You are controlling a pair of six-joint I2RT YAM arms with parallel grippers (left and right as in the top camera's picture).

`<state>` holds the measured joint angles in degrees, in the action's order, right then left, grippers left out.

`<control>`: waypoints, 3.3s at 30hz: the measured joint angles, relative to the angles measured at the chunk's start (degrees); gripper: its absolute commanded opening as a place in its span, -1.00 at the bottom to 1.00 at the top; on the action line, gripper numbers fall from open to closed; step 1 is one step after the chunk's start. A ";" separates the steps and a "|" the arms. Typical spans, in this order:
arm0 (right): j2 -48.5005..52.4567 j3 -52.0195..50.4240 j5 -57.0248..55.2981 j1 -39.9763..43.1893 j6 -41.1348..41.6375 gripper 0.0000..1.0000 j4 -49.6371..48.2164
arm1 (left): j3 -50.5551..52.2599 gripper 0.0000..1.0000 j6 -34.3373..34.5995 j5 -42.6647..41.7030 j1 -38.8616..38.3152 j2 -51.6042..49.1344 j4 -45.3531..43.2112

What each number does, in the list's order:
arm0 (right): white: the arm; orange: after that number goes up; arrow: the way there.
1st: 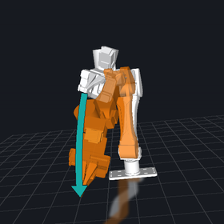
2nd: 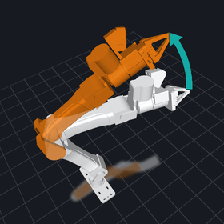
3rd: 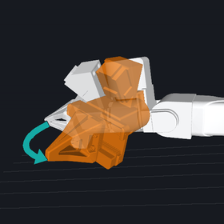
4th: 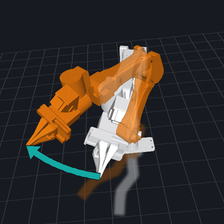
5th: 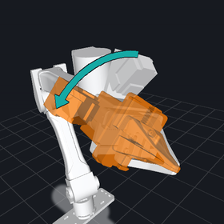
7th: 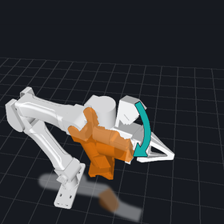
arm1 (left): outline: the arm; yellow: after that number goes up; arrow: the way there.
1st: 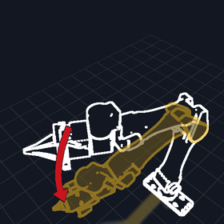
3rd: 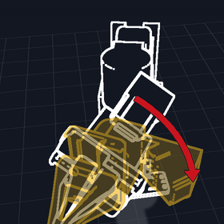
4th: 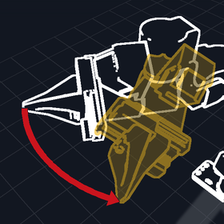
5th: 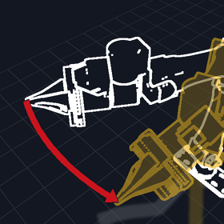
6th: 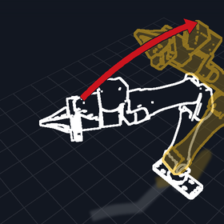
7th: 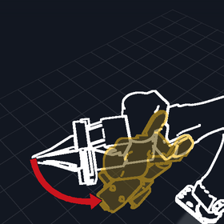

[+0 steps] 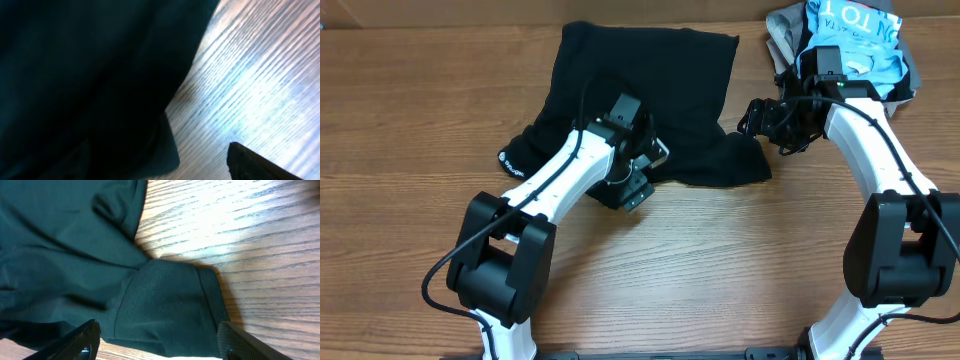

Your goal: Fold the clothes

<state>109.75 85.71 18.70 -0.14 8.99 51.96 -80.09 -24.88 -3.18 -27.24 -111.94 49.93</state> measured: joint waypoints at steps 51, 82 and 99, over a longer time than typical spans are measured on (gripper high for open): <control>-0.26 -8.85 1.14 -10.40 3.43 0.37 3.63 | -22.43 1.00 14.14 -11.61 10.05 -0.26 16.96; -2.95 -21.31 -11.15 4.09 16.65 -0.92 3.28 | -22.53 1.00 15.78 -5.64 13.75 -0.26 6.27; -2.99 -21.22 -2.82 23.89 3.54 0.84 6.23 | -22.82 1.00 15.78 -2.97 14.75 -6.97 -15.58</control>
<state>106.76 64.49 15.88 23.75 12.53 58.19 -102.91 -9.10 -6.15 -12.49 -118.91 34.35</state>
